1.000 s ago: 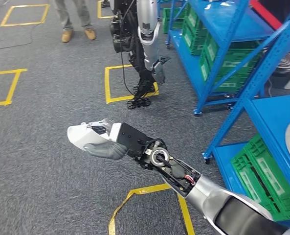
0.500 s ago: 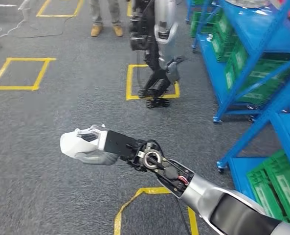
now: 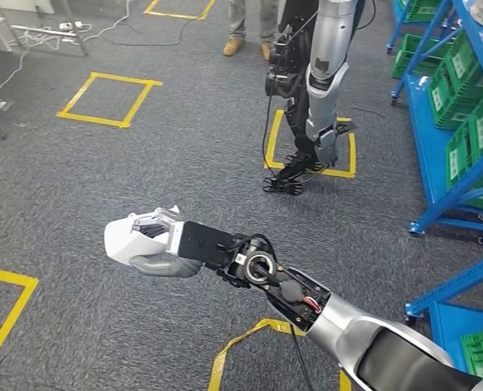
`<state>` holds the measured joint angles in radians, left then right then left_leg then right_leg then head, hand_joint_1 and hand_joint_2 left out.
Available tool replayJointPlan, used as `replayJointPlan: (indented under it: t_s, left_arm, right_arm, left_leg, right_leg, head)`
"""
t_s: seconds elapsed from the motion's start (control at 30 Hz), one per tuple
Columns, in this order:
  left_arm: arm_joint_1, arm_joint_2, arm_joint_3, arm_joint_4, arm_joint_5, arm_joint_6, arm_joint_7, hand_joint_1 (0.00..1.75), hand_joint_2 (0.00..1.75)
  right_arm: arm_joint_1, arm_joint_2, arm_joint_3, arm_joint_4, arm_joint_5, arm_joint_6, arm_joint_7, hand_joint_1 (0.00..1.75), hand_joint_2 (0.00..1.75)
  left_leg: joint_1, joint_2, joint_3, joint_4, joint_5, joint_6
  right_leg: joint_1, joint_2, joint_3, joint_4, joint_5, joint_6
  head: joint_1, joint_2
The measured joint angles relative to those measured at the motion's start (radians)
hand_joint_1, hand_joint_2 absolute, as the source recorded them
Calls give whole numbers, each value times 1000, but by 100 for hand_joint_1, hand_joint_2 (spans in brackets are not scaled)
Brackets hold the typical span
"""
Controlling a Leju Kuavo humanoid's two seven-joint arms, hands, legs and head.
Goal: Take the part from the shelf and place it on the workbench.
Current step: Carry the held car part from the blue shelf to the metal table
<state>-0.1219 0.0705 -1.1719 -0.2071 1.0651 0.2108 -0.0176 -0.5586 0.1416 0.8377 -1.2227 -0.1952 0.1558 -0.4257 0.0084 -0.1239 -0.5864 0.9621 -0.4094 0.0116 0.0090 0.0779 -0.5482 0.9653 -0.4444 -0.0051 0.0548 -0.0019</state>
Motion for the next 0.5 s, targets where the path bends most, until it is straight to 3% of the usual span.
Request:
replayJointPlan:
  t_s: [0.07,0.13,0.2,0.27,0.3,0.33,0.4,0.43,0.5]
  left_arm:
    - [4,1,0,0,0,0,0,0,175]
    - [4,3,0,0,0,0,0,0,175]
    - [0,3,0,0,1,1,0,0,175]
    - [-1,3,0,0,2,1,0,0,175]
    - [0,3,0,0,3,1,0,0,175]
    - [1,4,0,0,4,1,0,0,175]
    - [1,4,0,0,5,2,0,0,175]
    - [0,4,0,0,5,3,0,0,175]
    - [-2,2,0,0,5,5,-1,0,175]
  right_arm:
    - [-1,2,1,-1,-5,9,-2,147,175]
    - [-2,4,3,-2,-14,20,-5,147,175]
    - [-1,5,4,-2,-19,24,-6,147,175]
    - [3,5,6,-2,-21,25,-6,147,175]
    - [4,4,7,-2,-20,27,-5,147,175]
    - [6,4,8,-1,-20,29,-5,147,175]
    - [6,5,10,-2,-19,32,-5,147,175]
    - [6,5,10,-2,-19,33,-5,147,175]
    - [6,5,12,-3,-19,36,-5,147,175]
  left_leg:
    - [3,-14,-1,-5,3,-9]
    - [-2,29,-20,31,-24,-18]
    - [-2,90,-77,146,-86,-27]
    - [4,111,-134,260,-128,-36]
    - [8,115,-139,271,-123,-41]
    - [11,121,-122,240,-100,-45]
    - [15,153,-46,99,-39,-52]
    - [14,167,-14,39,-17,-50]
    - [10,175,7,-3,-10,-35]
  right_leg:
    - [-2,-20,9,-16,5,-2]
    - [-9,-44,22,-40,15,-4]
    - [-10,-72,28,-53,20,-6]
    - [-9,-102,27,-52,18,-7]
    - [-10,-115,27,-52,16,-6]
    - [-11,-128,26,-50,14,-3]
    - [-13,-150,26,-39,5,7]
    - [-12,-159,25,-31,-1,14]
    - [-8,-173,25,-22,-10,26]
  head:
    - [5,0]
    - [-3,0]
    - [-19,0]
    - [-29,0]
    - [-32,0]
    - [-35,0]
    - [-39,0]
    - [-41,0]
    - [-38,0]
